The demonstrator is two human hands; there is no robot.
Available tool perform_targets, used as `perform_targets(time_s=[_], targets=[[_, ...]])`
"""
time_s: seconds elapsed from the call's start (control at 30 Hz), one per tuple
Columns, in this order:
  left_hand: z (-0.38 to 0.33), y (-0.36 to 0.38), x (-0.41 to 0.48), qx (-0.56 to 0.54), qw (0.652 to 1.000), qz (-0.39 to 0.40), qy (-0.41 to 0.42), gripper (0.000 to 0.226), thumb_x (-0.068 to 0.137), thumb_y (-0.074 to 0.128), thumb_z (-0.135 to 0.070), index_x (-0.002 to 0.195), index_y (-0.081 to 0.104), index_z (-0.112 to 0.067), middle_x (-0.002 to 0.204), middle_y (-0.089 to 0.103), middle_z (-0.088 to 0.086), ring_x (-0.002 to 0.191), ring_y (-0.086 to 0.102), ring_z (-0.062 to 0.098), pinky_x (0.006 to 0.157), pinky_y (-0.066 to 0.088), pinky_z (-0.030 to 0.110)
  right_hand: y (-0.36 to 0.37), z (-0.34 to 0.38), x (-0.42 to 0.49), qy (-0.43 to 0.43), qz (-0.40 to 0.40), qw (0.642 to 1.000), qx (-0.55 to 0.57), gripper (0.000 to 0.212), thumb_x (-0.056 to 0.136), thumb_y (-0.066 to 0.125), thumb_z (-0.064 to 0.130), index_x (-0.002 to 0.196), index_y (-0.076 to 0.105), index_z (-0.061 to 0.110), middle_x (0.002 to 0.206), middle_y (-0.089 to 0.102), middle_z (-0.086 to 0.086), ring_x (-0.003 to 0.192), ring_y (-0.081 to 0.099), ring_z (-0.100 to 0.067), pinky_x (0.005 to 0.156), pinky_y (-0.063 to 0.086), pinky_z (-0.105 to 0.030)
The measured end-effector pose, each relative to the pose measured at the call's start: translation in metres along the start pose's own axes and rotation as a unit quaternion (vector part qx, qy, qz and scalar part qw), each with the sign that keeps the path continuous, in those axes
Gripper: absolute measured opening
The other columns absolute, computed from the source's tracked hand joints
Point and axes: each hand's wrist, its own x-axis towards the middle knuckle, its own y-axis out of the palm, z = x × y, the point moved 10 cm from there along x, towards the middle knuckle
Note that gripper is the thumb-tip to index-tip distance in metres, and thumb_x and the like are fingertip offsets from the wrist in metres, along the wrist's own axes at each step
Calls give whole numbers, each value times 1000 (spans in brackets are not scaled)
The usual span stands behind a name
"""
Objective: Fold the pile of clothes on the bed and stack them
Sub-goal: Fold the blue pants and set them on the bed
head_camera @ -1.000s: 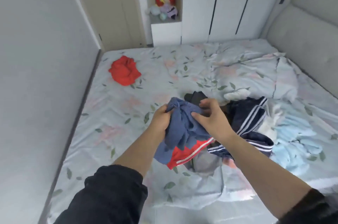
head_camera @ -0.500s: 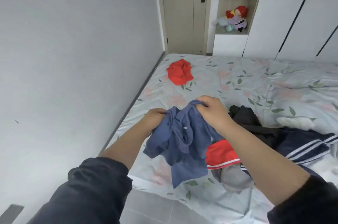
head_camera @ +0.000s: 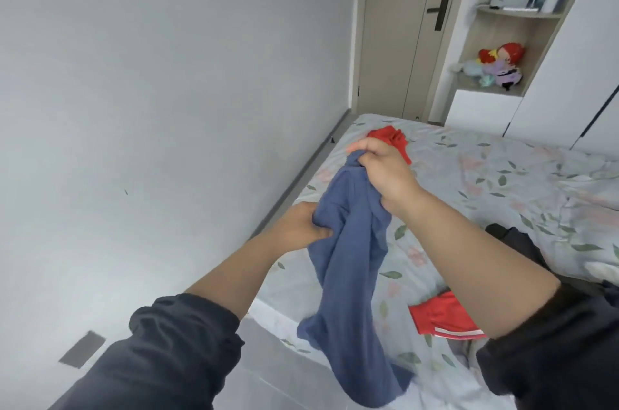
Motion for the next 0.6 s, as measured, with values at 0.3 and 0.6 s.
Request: perform_targets(time_s=[0.3, 0.6], targets=[[36, -128, -31, 160, 945, -281, -40, 32, 81, 58, -11, 53, 43, -17, 57, 45, 3, 62, 40, 22, 50, 28, 27, 54, -24, -19, -31, 213, 871, -441, 31, 65, 74, 47, 66, 54, 24, 67, 52, 13, 63, 51, -8, 50, 31, -24], [111, -212, -105, 137, 905, -336, -220, 43, 78, 73, -30, 55, 40, -14, 55, 42, 0, 56, 43, 20, 48, 30, 26, 93, -29, 3, 133, 142, 981, 24, 11, 93, 56, 11, 95, 66, 9, 99, 68, -10, 98, 62, -27, 90, 48, -40]])
